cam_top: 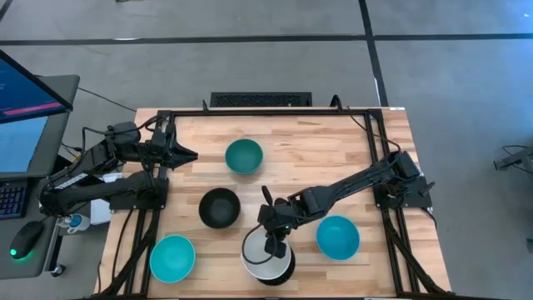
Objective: Nest bowls inside each other
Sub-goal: Stack the white bowl on top of the bottom black bowl
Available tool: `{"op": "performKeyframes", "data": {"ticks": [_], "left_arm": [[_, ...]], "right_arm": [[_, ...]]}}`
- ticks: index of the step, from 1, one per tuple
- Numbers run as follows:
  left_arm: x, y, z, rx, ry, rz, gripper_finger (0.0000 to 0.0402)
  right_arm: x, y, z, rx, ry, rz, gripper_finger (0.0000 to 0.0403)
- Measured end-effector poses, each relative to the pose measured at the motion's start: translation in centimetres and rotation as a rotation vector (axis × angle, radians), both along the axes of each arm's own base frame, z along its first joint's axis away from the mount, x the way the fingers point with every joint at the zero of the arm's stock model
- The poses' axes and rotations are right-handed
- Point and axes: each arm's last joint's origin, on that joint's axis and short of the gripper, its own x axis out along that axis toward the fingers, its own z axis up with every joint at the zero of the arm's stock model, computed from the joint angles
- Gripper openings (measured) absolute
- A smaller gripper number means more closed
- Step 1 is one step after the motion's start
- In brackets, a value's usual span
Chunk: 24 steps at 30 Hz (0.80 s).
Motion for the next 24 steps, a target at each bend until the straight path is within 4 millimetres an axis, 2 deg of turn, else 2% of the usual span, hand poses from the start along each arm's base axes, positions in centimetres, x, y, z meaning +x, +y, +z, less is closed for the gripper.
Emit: {"op": "performKeyframes", "data": {"ticks": [7,12,24], "left_arm": [[0.0,0.0,0.0,0.011,-0.001,-0.01,0.0041],[0.0,0.0,0.0,0.011,-0.001,-0.01,0.0041],[0.0,0.0,0.0,0.011,-0.003,-0.009,0.0041]], "right_arm": [[-0.4,0.9,-1.1,-0.001,0.072,0.0,0.0005],[-0.3,1.4,-1.4,0.005,0.062,0.001,0.0005],[-0.9,1.5,-2.1,-0.03,0.145,-0.022,0.0005]]}}
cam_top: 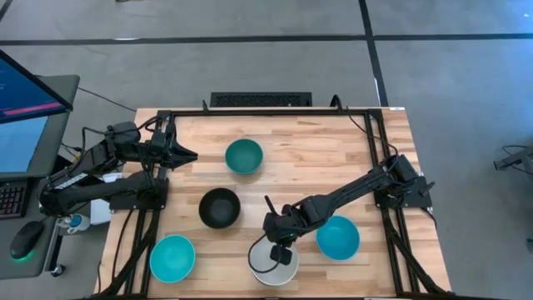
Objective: Nest bowls inside each other
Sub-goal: Stack the white bowl on top of the bottom black bowl
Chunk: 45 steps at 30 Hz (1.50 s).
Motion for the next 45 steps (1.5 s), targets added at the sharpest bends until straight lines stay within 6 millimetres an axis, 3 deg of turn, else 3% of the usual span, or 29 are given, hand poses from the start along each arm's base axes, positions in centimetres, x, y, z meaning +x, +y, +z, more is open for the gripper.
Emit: {"op": "performKeyframes", "data": {"ticks": [8,18,24,32,45], "left_arm": [[0.0,0.0,0.0,0.0,0.0,0.001,0.0041],[0.0,0.0,0.0,0.001,-0.001,0.004,0.0041],[0.0,0.0,0.0,0.002,-0.001,0.003,0.0041],[0.0,0.0,0.0,0.018,0.0,0.008,0.0041],[0.0,0.0,0.0,0.05,0.001,0.008,0.0041]], "right_arm": [[0.7,0.7,-2.5,0.01,0.037,0.013,0.0005],[0.8,0.5,-2.4,0.007,0.031,-0.009,0.0042],[1.3,0.5,-3.4,-0.005,0.033,0.011,0.0043],[2.3,-1.3,-3.8,-0.007,0.014,-0.006,0.0029],[2.9,-5.8,-4.0,-0.111,0.078,-0.034,0.0061]]}}
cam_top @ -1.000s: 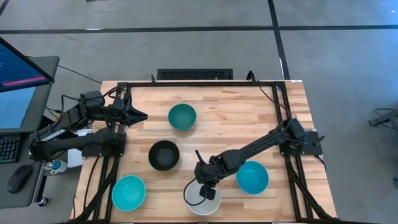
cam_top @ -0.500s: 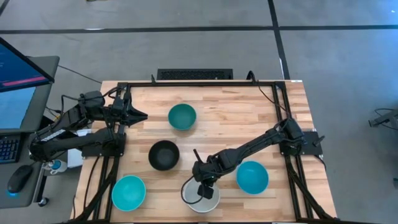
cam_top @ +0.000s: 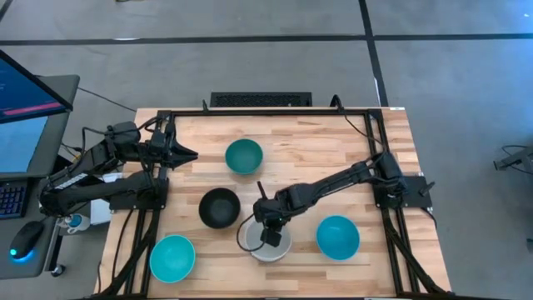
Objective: Nest bowls inside each other
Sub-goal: Stack the white bowl on top of the bottom black bowl
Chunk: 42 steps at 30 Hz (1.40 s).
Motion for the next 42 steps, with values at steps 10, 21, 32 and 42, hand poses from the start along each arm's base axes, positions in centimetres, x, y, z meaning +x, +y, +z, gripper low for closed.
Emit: {"op": "performKeyframes", "data": {"ticks": [10,21,32,42], "left_arm": [[0.0,0.1,0.0,0.018,0.003,0.025,0.0041],[0.0,0.1,0.0,0.017,0.003,0.025,0.0041],[0.0,0.1,0.0,0.001,0.001,0.029,0.0041],[0.0,0.1,0.0,-0.001,0.002,0.029,0.0041]], "right_arm": [[-0.2,-3.1,2.4,-0.039,-0.048,-0.043,0.0061],[-2.3,-3.4,8.4,0.008,-0.18,-0.041,0.0061],[-1.8,-3.5,5.6,-0.026,-0.054,-0.01,0.0061],[-1.5,-3.5,5.6,0.0,-0.061,-0.004,0.0062]]}}
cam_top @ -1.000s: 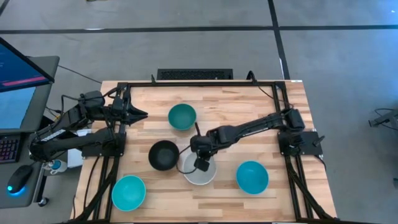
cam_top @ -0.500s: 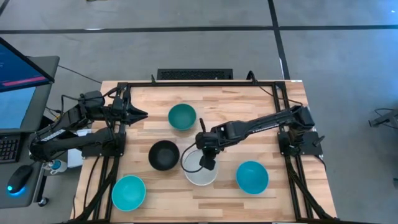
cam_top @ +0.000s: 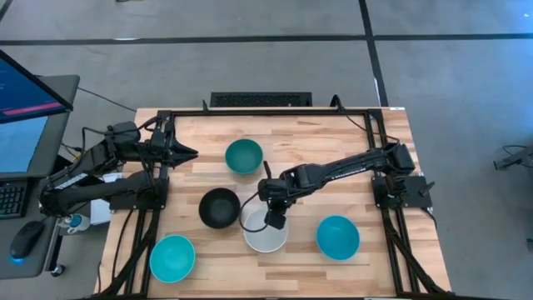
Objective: Nest bowls inside each other
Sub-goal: Stack the white bowl on top of the bottom black bowl, then stack the blue bowl on top of the white bowl
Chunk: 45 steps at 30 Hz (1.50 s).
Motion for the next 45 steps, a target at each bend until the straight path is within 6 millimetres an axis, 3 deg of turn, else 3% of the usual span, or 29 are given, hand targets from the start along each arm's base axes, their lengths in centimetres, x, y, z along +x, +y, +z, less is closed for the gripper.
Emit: {"op": "performKeyframes", "data": {"ticks": [6,13,19,22,26,31,35,45], "left_arm": [[0.0,0.0,0.0,-0.004,0.0,0.001,0.0041],[0.0,0.0,0.0,-0.006,0.0,0.001,0.0041],[0.0,0.0,0.0,-0.005,0.001,0.001,0.0041],[0.0,0.0,0.0,0.01,0.004,-0.002,0.0041],[0.0,0.0,-0.1,0.017,0.007,-0.003,0.0041],[0.0,0.0,-0.1,0.023,0.01,-0.005,0.0041],[0.0,0.0,-0.1,0.023,0.01,-0.005,0.0041],[0.0,0.0,0.0,0.018,0.0,-0.003,0.0041]], "right_arm": [[-0.1,-0.1,0.2,0.001,0.009,-0.004,0.0062],[-3.5,0.0,2.1,-0.052,0.265,0.02,0.0062],[-5.6,1.3,5.2,-0.076,0.211,-0.041,0.0062],[-7.0,2.2,5.7,-0.11,0.202,-0.094,0.0062],[-9.0,3.6,4.7,-0.137,0.228,-0.159,0.0062],[-11.7,5.5,0.5,-0.145,0.28,-0.178,0.0062],[-13.8,6.1,-1.3,-0.125,0.273,-0.215,0.0062],[-17.4,5.4,1.3,-0.107,0.142,-0.185,0.006]]}}
